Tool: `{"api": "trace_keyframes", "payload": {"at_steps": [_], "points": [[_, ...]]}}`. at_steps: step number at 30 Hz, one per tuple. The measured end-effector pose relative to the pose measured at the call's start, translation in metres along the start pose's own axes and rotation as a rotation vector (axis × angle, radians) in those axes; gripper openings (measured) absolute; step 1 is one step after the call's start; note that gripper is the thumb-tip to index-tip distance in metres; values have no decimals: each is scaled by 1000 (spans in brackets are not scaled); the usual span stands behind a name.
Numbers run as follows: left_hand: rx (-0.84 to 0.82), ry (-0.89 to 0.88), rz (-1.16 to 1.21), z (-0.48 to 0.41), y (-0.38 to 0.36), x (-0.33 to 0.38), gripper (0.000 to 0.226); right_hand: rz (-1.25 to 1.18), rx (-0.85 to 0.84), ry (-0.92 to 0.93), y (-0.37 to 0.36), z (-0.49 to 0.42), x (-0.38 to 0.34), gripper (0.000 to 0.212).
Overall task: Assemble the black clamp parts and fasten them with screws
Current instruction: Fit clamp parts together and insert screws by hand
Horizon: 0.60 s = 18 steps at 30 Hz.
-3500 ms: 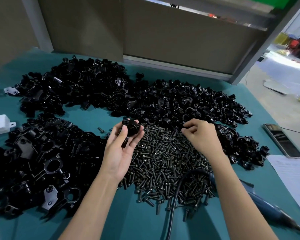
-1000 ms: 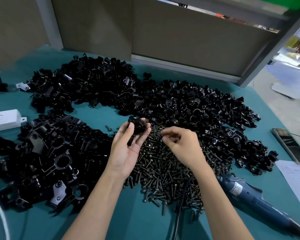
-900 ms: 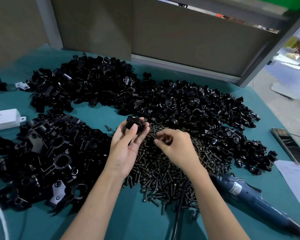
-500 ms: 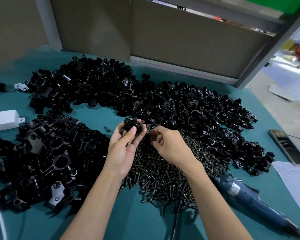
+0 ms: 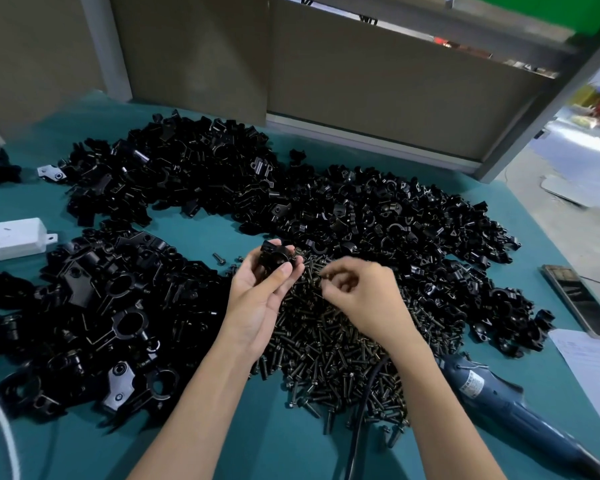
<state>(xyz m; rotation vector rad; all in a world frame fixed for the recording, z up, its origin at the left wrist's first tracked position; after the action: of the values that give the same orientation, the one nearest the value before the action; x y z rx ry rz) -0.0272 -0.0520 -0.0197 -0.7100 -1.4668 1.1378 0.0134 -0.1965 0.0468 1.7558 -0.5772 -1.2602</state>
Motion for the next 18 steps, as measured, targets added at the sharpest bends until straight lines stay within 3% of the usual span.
{"api": "trace_keyframes", "payload": {"at_steps": [3, 7, 14, 18], "points": [[11, -8, -36, 1, -1, -2, 36, -205, 169, 22, 16, -5, -8, 12], [42, 7, -90, 2, -1, -3, 42, -288, 262, 127, 15, -13, -36, 18], [42, -11, -255, 3, 1, -5, 34, -125, 228, 208, -4, -26, -57, 9], [49, -32, -327, 2, 4, -5, 31, -148, 206, 213, -6, -26, -56, 9]]}}
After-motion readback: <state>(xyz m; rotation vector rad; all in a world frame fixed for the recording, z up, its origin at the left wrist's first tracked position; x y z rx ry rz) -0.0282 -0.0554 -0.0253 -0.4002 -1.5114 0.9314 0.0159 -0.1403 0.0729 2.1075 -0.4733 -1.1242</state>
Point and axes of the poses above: each hand's wrist, its own z-axis away from the middle knuckle, its own y-axis out of the back of the hand, x = y × z, the point moved 7 cm from there along -z, towards the middle knuckle, and after that the axes turned 11 degrees about z, right-handed, at the moved point
